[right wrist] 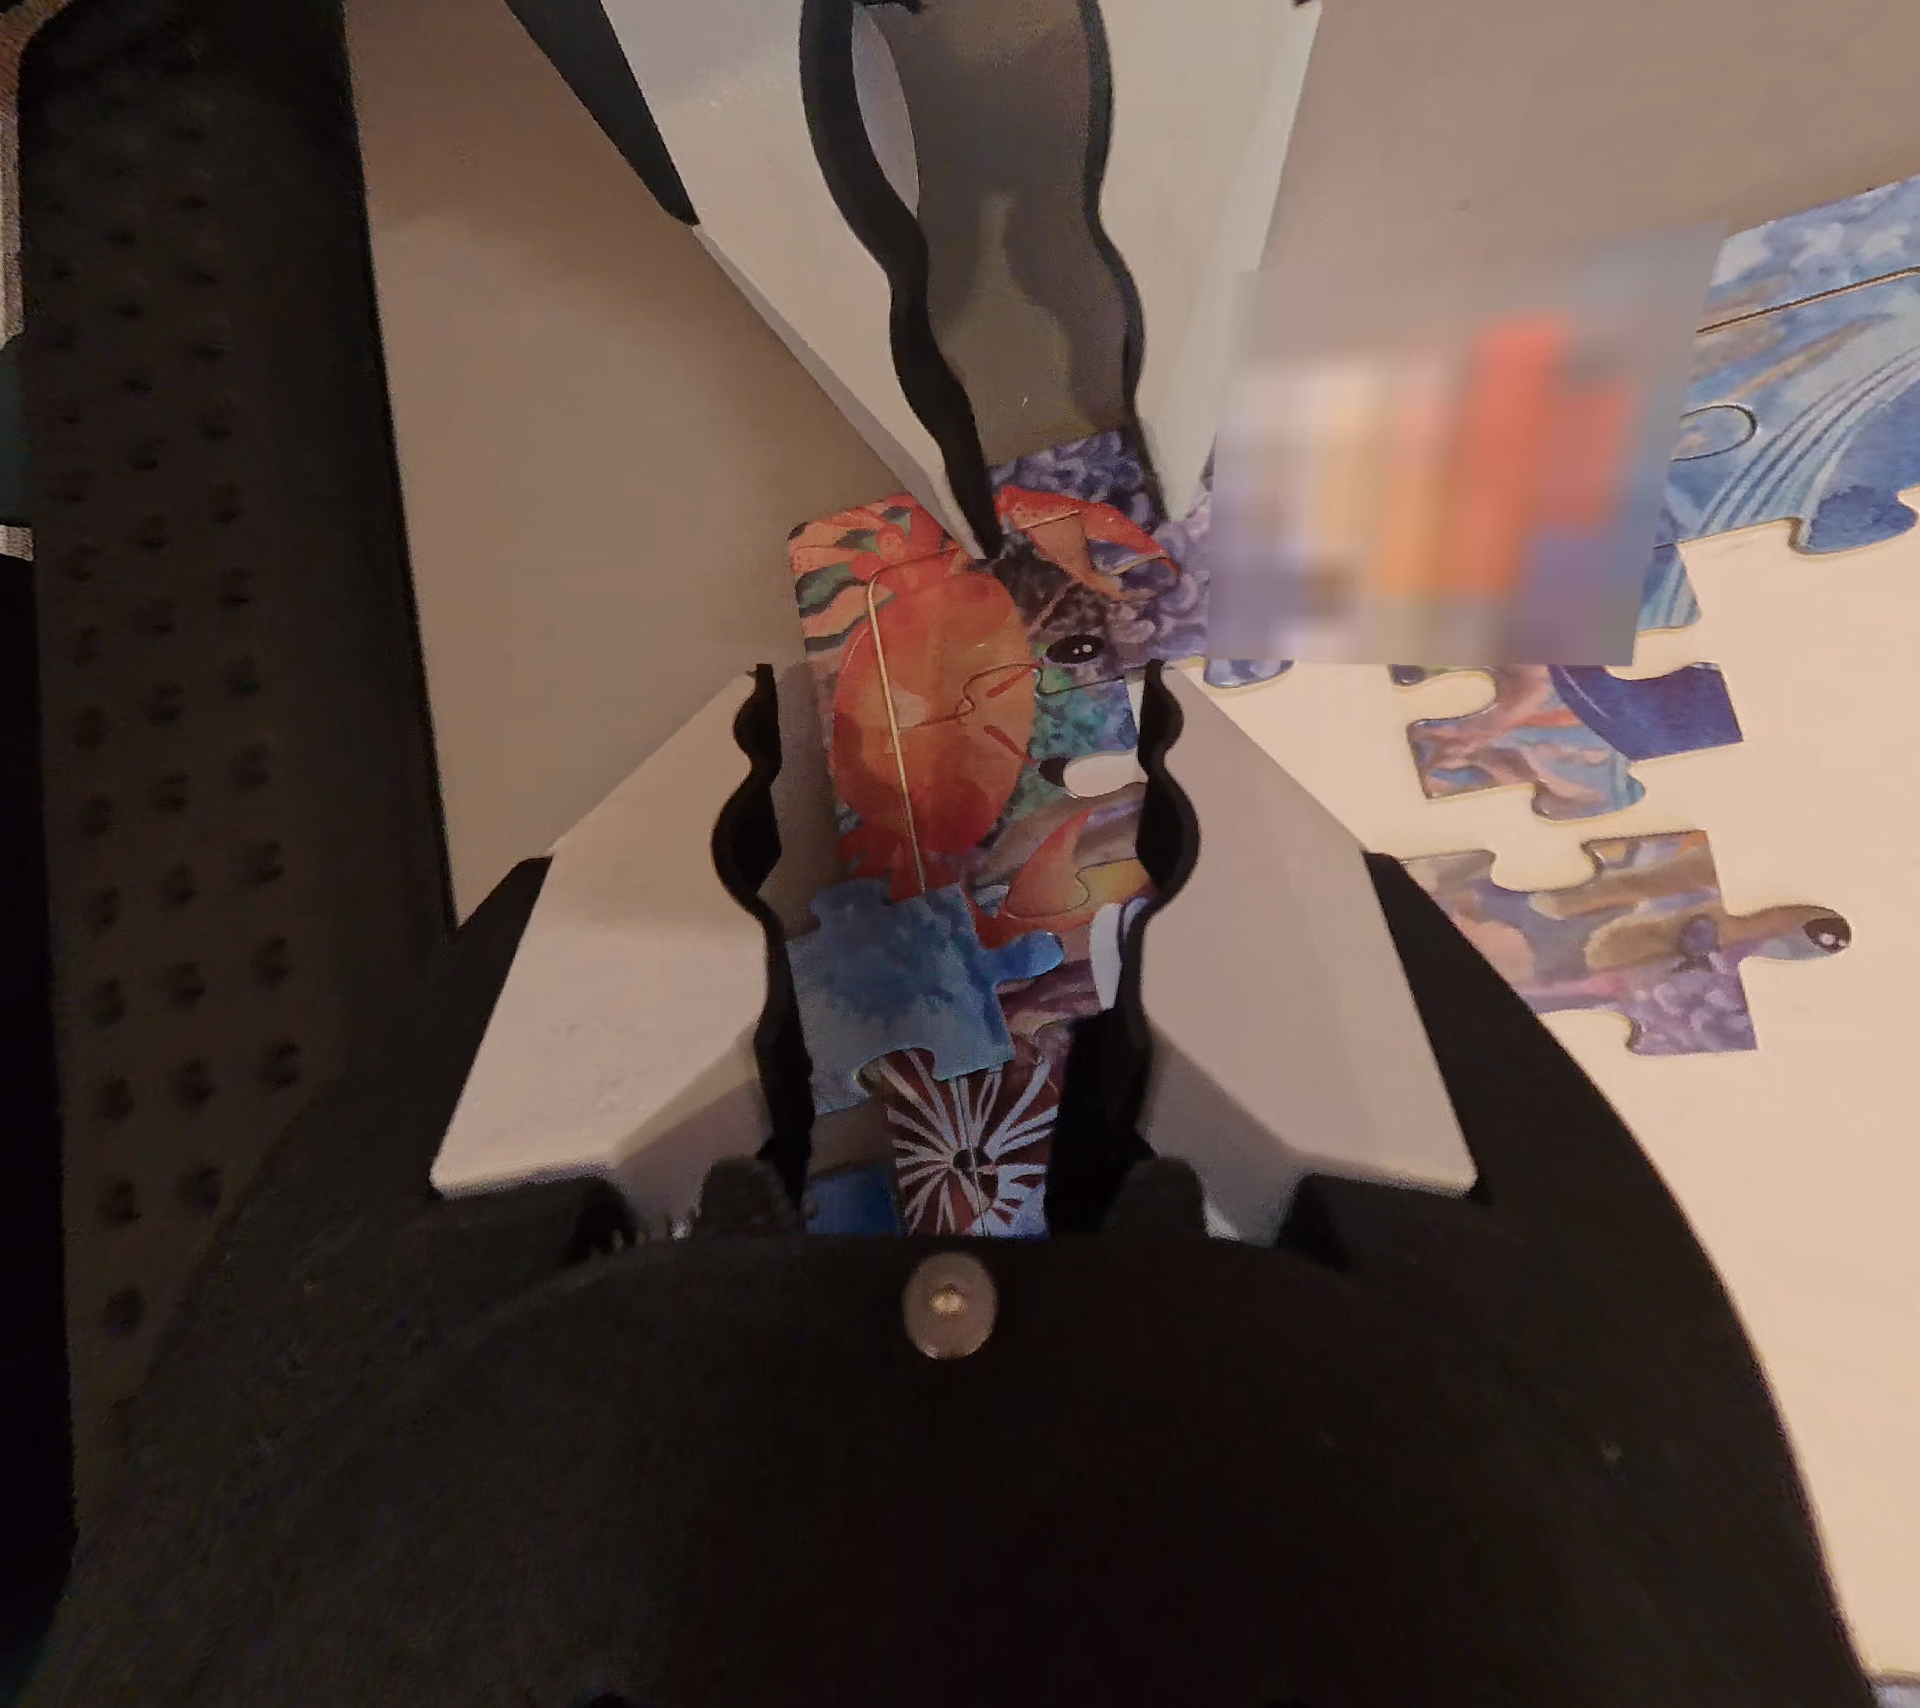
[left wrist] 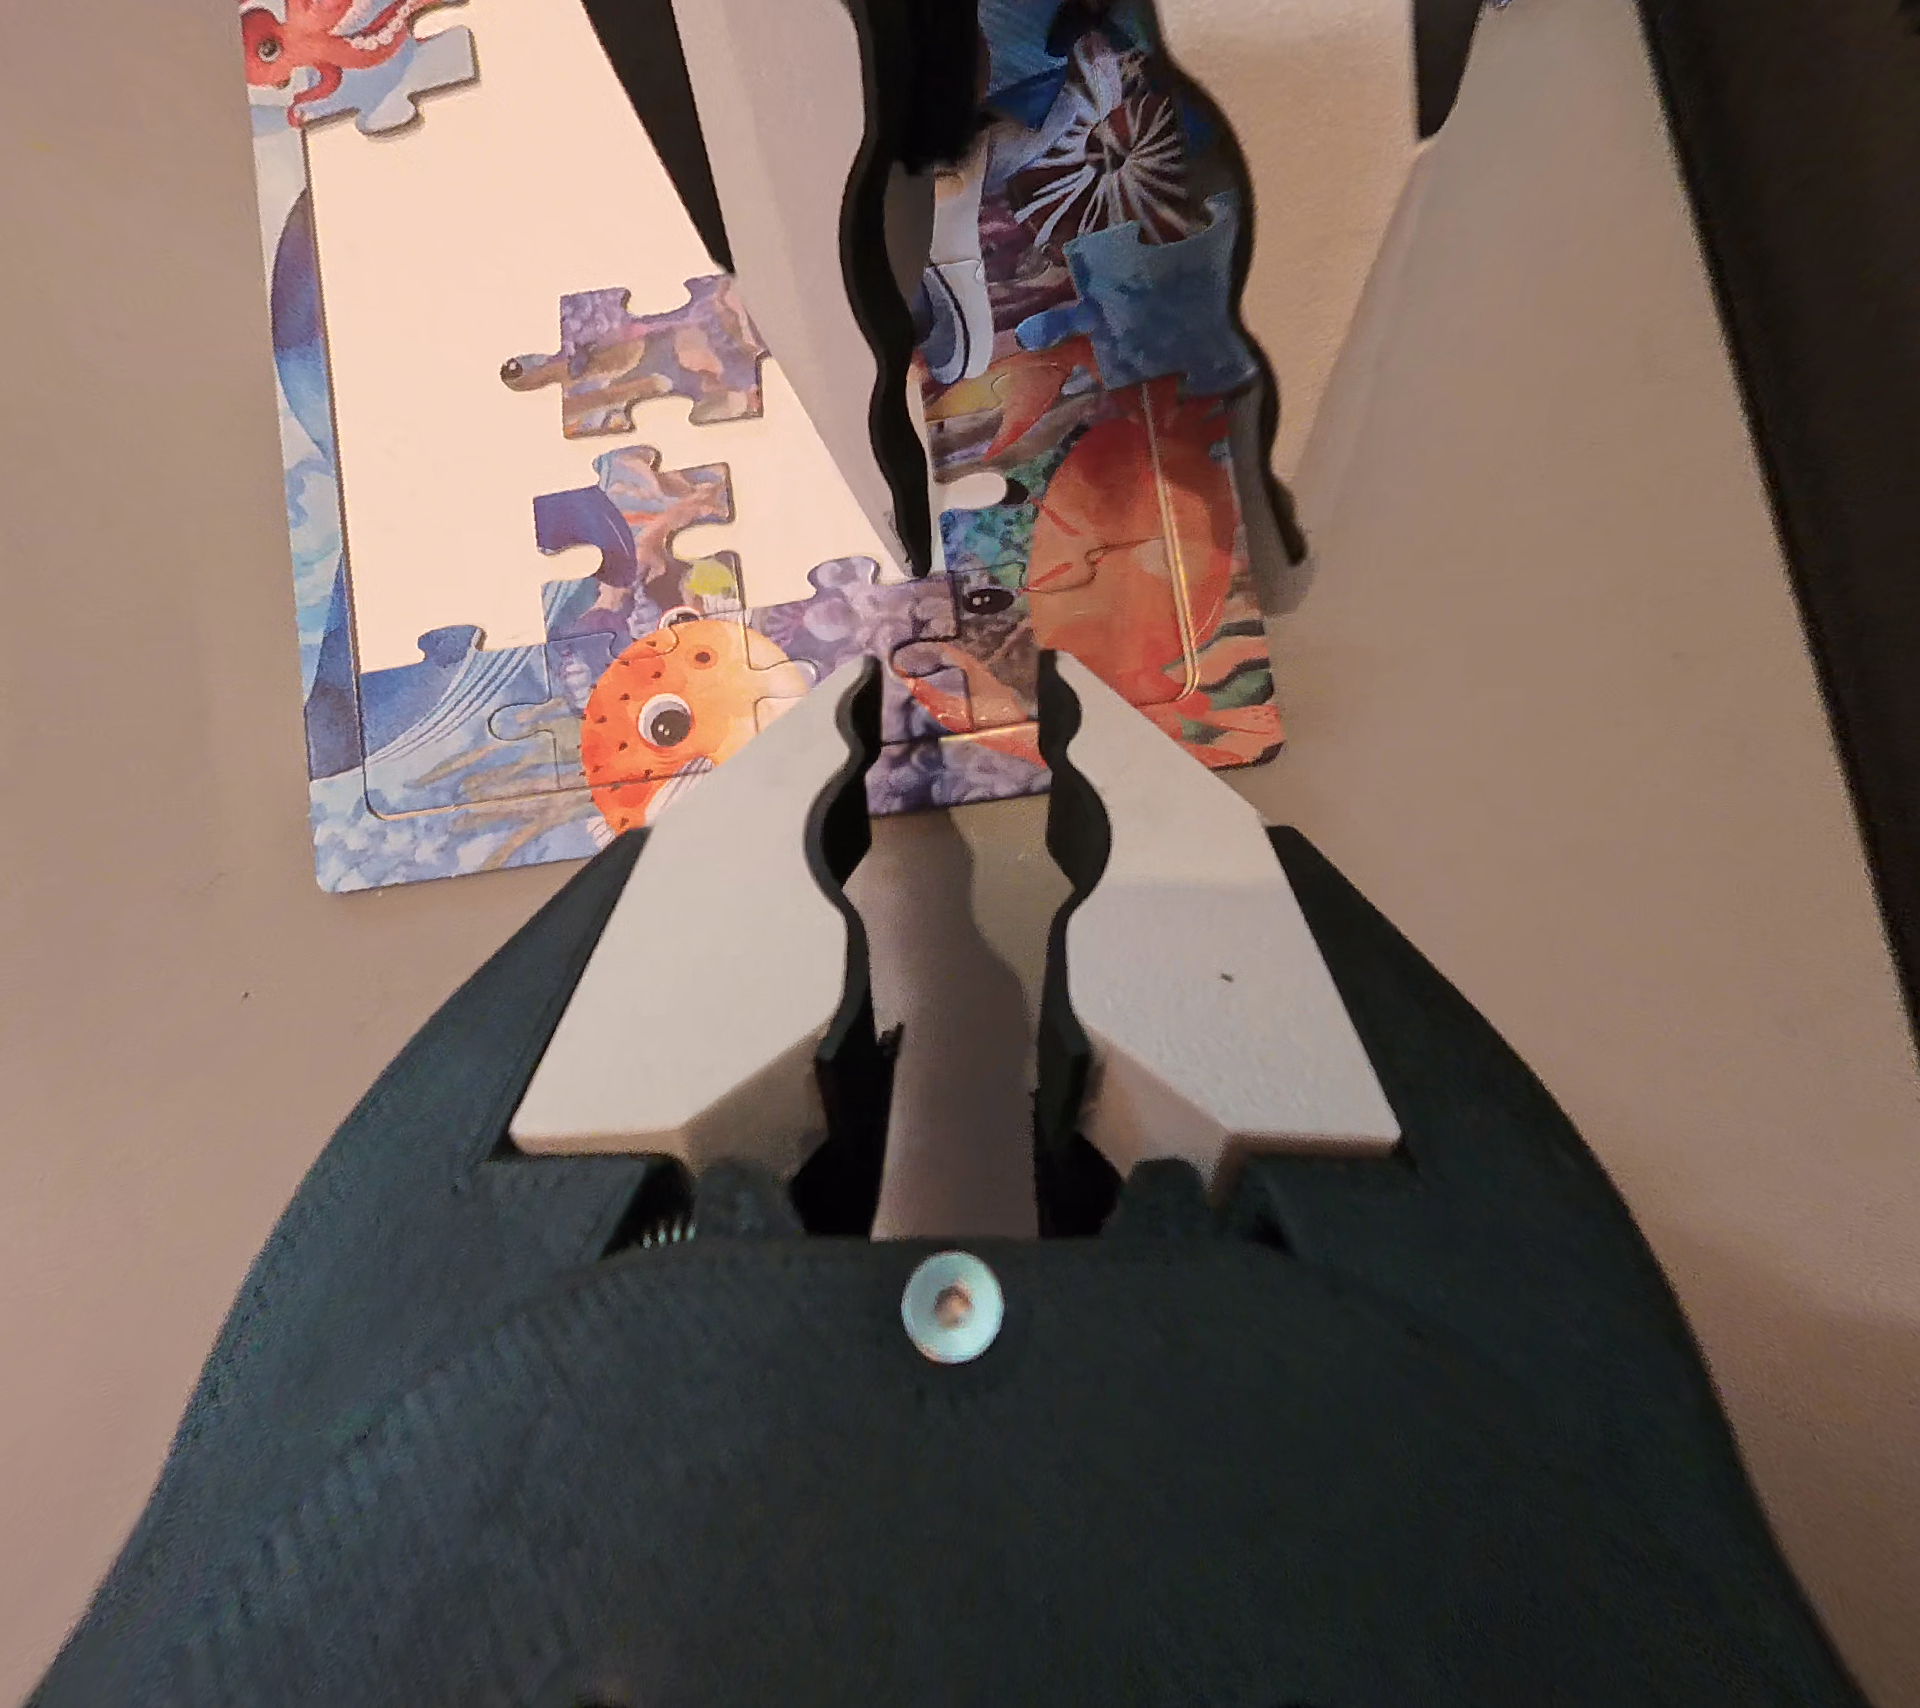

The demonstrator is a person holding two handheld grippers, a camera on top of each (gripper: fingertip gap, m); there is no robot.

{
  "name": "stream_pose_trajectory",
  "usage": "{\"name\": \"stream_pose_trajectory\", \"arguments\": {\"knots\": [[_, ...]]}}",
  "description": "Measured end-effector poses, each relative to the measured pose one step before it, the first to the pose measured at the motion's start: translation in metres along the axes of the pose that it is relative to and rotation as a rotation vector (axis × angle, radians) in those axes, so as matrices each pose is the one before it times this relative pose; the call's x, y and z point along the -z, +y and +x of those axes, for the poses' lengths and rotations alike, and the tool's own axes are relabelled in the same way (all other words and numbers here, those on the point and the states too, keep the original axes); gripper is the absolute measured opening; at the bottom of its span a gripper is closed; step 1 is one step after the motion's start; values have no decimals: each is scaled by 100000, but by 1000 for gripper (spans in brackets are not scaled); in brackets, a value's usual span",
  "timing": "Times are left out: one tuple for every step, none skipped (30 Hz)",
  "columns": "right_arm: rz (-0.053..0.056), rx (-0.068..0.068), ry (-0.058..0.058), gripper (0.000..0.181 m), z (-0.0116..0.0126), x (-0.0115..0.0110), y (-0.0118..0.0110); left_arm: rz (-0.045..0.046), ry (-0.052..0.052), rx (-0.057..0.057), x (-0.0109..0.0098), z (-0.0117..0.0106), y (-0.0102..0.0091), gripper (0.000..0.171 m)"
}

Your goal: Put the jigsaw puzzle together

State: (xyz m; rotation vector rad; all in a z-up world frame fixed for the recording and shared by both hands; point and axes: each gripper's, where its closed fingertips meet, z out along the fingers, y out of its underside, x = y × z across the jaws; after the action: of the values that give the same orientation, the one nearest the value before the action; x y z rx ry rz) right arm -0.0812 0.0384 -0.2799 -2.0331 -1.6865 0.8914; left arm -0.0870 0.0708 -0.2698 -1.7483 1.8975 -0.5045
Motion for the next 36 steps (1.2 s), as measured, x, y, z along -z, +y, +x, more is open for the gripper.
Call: {"name": "stream_pose_trajectory", "arguments": {"knots": [[-491, 1409, 300, 71, -127, -30, 78, -1033, -1679, -533, -51, -26, 298, 30], [-963, 1401, 889, 73, -62, 5, 114, -402, -1188, -390, -7, 68, 205, 31], [-743, 346, 1150, 74, -29, 26, 96, 496, -300, 137, 35, 207, 55, 33], [290, -306, 28, 78, -161, -17, 12, 1332, -911, 83, 116, 108, -112, 35], [252, 293, -9, 79, -191, -35, 30, 2171, -608, 205, 168, 200, -288, 37], [-350, 1038, 1589, 79, -25, -41, 102, 2139, 536, 382, 152, 410, -326, 40], [-522, 1239, 1205, 81, -61, -56, 82, 1023, 285, -161, 50, 389, -161, 45], [-346, 876, 1115, 81, 9, -44, 50, -364, -975, -1166, -27, 223, 55, 49], [-387, 469, 1141, 79, 110, -23, 27, -528, -161, -1196, -79, 357, 114, 51], [-372, 638, 964, 78, 77, -24, 27, -41, 704, -404, -121, 444, 39, 53], [-523, 1046, 1025, 77, 63, -27, 39, -741, -367, -725, -130, 239, 156, 55], [-553, 1221, 1166, 76, 61, -35, 81, -1845, -342, -1039, -120, 193, 338, 57], [-287, 1218, 1195, 76, 36, -34, 68, -1552, -314, -762, -92, 142, 294, 57], [-84, 861, 1294, 75, 46, -41, 57, -158, -388, -311, -38, 91, 72, 57], [-555, 1118, 1531, 74, 81, -48, 66, 882, -133, 176, 26, 97, -109, 57], [-692, 1367, 2069, 71, 149, -43, 54, -101, -1, -36, -39, 128, 28, 59], [-366, 1109, 1336, 68, 67, -42, -2, -94, 117, -225, -82, 196, 17, 59], [-353, -229, -174, 67, -56, -2, -4, 409, 268, 83, -42, 176, -69, 59], [-151, 473, 44, 64, -12, 25, -9, -50, 251, 800, -42, 78, 18, 63], [114, -94, -24, 63, 1, 6, -15, -159, -683, 397, -4, -76, 22, 65], [187, 294, -125, 63, -2, 7, 35, 69, -755, -126, -4, -58, 24, 68], [444, -56, -102, 62, 29, 21, 7, 198, 110, 660, -7, 57, 17, 67], [186, 163, -174, 62, 11, 8, 19, 203, 355, 418, 18, 139, -6, 64], [71, 92, -129, 62, -20, 7, 7, 352, -587, -100, -7, 72, -44, 63], [152, 92, -83, 62, -24, 2, -4, 181, -580, 504, -8, 44, -32, 62], [200, 428, -129, 62, -5, 11, 5, -7, 63, 953, -23, 108, -7, 59], [137, 0, -109, 62, 8, 14, 11, 338, 258, 545, -29, 147, -45, 55], [55, 57, -47, 62, 8, 2, 0, 319, -342, 495, -28, 32, -16, 54], [81, 119, -58, 62, 1, 0, -3, -139, -700, 1056, 24, -102, 61, 57], [131, 39, -59, 62, -3, 1, 12, 246, 445, 911, -7, 90, 21, 55], [106, 244, -266, 60, -40, 15, -18, 570, 143, 286, -3, 63, -7, 53], [9, 81, -22, 60, -7, -8, 5, 288, -846, 859, 11, -136, 37, 56], [65, 102, -15, 60, 6, 8, 7, 176, -436, 1091, 14, -53, 42, 58], [156, -156, -1, 60, 11, 7, 1, 266, 300, 367, 10, 97, 5, 56], [103, -24, 4, 60, 0, 5, 1, 81, -677, -66, 13, -61, 1, 57], [-28, 123, -19, 60, 6, 2, 4, -112, -738, -32, 22, -79, -7, 59]]}}
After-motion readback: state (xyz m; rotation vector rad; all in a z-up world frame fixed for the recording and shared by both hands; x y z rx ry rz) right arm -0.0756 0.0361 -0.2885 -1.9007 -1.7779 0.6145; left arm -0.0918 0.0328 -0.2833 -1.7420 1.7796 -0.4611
